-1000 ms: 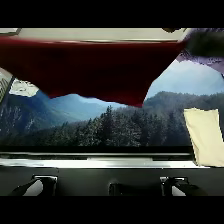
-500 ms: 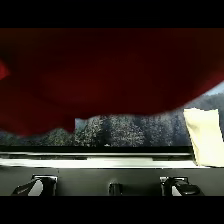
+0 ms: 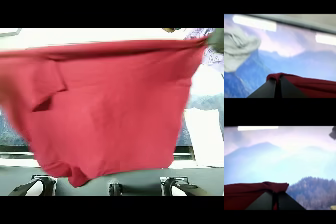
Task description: Fold the clothes and pants, and hang the long-sleeved shirts on hangers.
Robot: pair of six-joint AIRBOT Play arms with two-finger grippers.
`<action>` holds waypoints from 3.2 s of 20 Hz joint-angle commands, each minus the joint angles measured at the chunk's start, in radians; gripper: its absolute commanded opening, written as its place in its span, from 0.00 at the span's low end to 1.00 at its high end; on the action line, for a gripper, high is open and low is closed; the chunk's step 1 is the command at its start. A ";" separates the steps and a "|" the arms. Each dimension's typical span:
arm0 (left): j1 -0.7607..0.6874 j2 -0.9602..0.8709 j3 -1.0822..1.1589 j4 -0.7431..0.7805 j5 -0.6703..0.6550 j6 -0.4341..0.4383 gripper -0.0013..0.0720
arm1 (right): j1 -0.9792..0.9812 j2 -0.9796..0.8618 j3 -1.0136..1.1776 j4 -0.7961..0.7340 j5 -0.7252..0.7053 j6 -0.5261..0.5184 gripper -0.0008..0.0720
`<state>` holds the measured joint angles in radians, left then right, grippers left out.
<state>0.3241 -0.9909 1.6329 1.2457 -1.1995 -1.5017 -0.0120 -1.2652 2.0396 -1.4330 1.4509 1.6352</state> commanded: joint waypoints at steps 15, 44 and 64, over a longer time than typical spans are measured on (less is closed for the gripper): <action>-0.205 -0.890 0.143 0.035 0.291 0.134 0.04 | -0.003 -0.736 -0.029 -0.097 -0.145 0.011 0.05; -0.222 -0.963 0.145 0.161 -0.248 0.050 0.12 | -0.002 -0.841 -0.033 0.045 0.282 0.062 0.06; 0.253 -0.010 -1.008 -0.218 -0.097 0.003 1.00 | -0.418 -0.251 -0.744 0.385 0.044 -0.201 0.84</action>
<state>0.5133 -1.2240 0.9733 1.1606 -1.3960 -1.5188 -0.3737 -1.6463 1.5387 -1.1076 1.6115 1.4960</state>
